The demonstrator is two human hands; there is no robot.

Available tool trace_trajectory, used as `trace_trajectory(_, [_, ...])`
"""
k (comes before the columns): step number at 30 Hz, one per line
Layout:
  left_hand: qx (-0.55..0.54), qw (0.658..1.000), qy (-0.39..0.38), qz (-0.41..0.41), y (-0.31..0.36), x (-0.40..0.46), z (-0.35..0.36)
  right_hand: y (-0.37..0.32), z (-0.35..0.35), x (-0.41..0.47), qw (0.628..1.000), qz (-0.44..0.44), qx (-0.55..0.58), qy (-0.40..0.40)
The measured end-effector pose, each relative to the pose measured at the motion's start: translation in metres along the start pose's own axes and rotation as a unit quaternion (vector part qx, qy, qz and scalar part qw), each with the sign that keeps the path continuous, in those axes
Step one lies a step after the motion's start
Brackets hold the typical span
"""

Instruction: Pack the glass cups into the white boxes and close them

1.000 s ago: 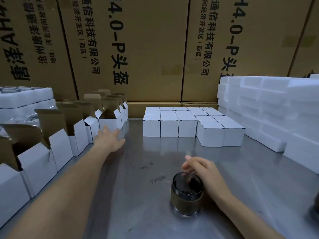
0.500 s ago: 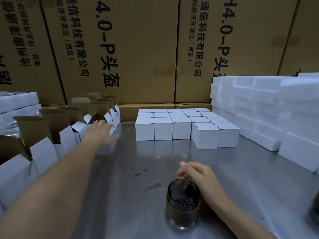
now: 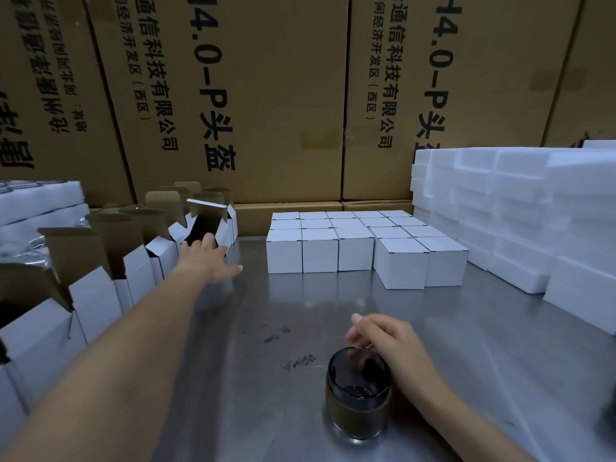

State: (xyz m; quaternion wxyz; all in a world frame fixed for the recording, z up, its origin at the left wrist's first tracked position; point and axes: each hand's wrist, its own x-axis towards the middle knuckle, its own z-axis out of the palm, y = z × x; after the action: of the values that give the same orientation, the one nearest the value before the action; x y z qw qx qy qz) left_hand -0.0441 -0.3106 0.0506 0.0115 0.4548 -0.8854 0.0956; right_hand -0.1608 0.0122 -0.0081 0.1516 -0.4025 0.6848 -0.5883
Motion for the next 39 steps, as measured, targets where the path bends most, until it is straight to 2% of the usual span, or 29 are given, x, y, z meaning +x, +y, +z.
trace_trajectory(3, [-0.016,1.000,0.021,0.006,0.006,-0.008,0.006,0.001,-0.001,0.000,1.000,0.000,0.003,0.004])
trace_trajectory(6, [-0.049,0.995,0.083,0.036,0.018,-0.028,0.005,-0.001,-0.001,0.000,1.000,0.003,-0.004,0.002])
trace_trajectory(10, [-0.159,0.961,0.201,0.104,0.044,-0.073,-0.005,-0.008,-0.002,-0.002,1.000,0.001,-0.004,-0.003])
trace_trajectory(12, [-0.200,0.943,0.229,0.138,0.059,-0.099,-0.010,-0.012,-0.002,-0.006,1.000,0.006,-0.006,-0.025])
trace_trajectory(17, [-0.226,0.941,0.188,0.166,0.096,-0.162,-0.024,-0.021,-0.003,-0.015,0.999,0.019,0.018,-0.047])
trace_trajectory(21, [-0.274,0.935,0.148,0.168,0.125,-0.195,-0.039,-0.022,-0.004,-0.017,0.998,0.026,0.058,0.011])
trace_trajectory(23, [-0.317,0.910,0.190,0.188,0.135,-0.208,-0.044,-0.021,-0.005,-0.017,0.994,0.036,0.098,0.032])
trace_trajectory(24, [-0.340,0.883,0.250,0.206,0.138,-0.214,-0.045,-0.020,-0.005,-0.017,0.992,0.038,0.108,0.046])
trace_trajectory(26, [-0.404,0.805,0.374,0.219,0.138,-0.220,-0.044,-0.019,-0.007,-0.017,0.990,0.040,0.114,0.069])
trace_trajectory(28, [-0.499,0.735,0.430,0.163,0.134,-0.218,-0.037,-0.019,-0.008,-0.017,0.991,0.038,0.111,0.072])
trace_trajectory(30, [-0.592,0.708,0.374,0.087,0.130,-0.211,-0.027,-0.018,-0.007,-0.016,0.992,0.036,0.105,0.062])
trace_trajectory(32, [-0.661,0.712,0.229,0.051,0.127,-0.205,-0.016,-0.018,-0.006,-0.016,0.993,0.031,0.102,0.040])
trace_trajectory(34, [-0.682,0.717,0.133,0.057,0.127,-0.202,-0.006,-0.019,-0.004,-0.016,0.995,0.017,0.100,0.024])
trace_trajectory(35, [-0.682,0.719,0.119,0.060,0.128,-0.201,-0.003,-0.020,-0.004,-0.017,0.995,0.007,0.097,0.023])
trace_trajectory(39, [-0.685,0.712,0.142,0.053,0.131,-0.197,-0.001,-0.019,-0.003,-0.017,0.997,-0.009,0.067,0.032])
